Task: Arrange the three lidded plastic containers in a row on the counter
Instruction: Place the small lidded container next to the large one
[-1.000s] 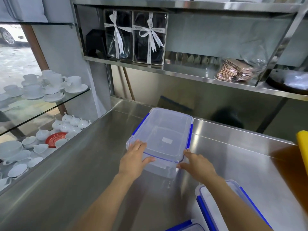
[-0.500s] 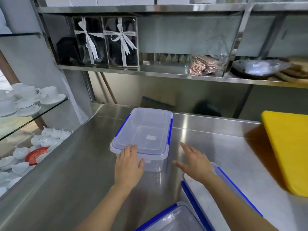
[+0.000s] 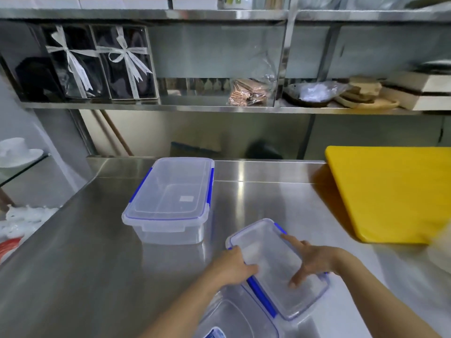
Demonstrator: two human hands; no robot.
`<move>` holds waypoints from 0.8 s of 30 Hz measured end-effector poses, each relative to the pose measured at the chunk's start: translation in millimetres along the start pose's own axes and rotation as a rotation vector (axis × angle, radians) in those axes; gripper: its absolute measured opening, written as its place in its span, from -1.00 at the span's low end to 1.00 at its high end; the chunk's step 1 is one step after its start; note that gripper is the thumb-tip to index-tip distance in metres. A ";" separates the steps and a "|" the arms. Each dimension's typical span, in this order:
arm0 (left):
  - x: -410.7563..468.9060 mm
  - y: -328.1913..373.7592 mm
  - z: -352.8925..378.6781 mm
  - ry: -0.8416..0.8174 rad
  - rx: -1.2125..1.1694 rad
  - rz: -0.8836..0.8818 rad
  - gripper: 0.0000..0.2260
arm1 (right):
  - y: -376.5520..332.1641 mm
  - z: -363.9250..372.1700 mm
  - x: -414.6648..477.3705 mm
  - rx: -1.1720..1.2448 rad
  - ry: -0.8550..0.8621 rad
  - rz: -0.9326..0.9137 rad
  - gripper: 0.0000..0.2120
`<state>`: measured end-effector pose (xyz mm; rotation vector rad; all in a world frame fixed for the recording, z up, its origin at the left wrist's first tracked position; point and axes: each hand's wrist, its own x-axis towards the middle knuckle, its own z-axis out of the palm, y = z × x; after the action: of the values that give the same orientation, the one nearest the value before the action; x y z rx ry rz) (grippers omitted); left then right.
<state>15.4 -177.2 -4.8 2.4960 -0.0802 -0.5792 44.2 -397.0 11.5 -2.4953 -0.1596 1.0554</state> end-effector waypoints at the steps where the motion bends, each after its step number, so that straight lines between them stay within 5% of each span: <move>1: 0.0 2.3 1.4 0.010 -0.048 0.012 -0.62 | 2.3 2.6 0.3 -0.033 0.020 0.008 0.11; 5: 0.9 4.1 5.6 0.086 -0.261 0.079 -0.61 | 2.9 18.9 11.2 -0.030 0.225 0.089 0.10; 7: 4.6 2.1 10.8 0.023 -0.290 0.131 -0.44 | -3.5 30.2 20.8 0.068 0.377 0.103 0.12; 12: 4.8 -5.9 15.5 0.005 -0.051 0.135 -0.06 | -14.8 34.2 25.0 0.204 0.452 0.080 0.18; 19: 8.2 -11.1 14.4 0.309 0.193 0.374 -0.34 | -5.2 11.2 4.5 -0.252 0.070 0.068 0.31; 24: 13.9 -10.2 15.1 0.385 0.311 0.525 -0.67 | -2.9 15.8 16.9 -0.174 0.247 -0.017 0.18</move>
<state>20.9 -179.0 -27.0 2.6754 -0.6955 0.1429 45.1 -384.7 -8.2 -2.7496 -0.2059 0.7447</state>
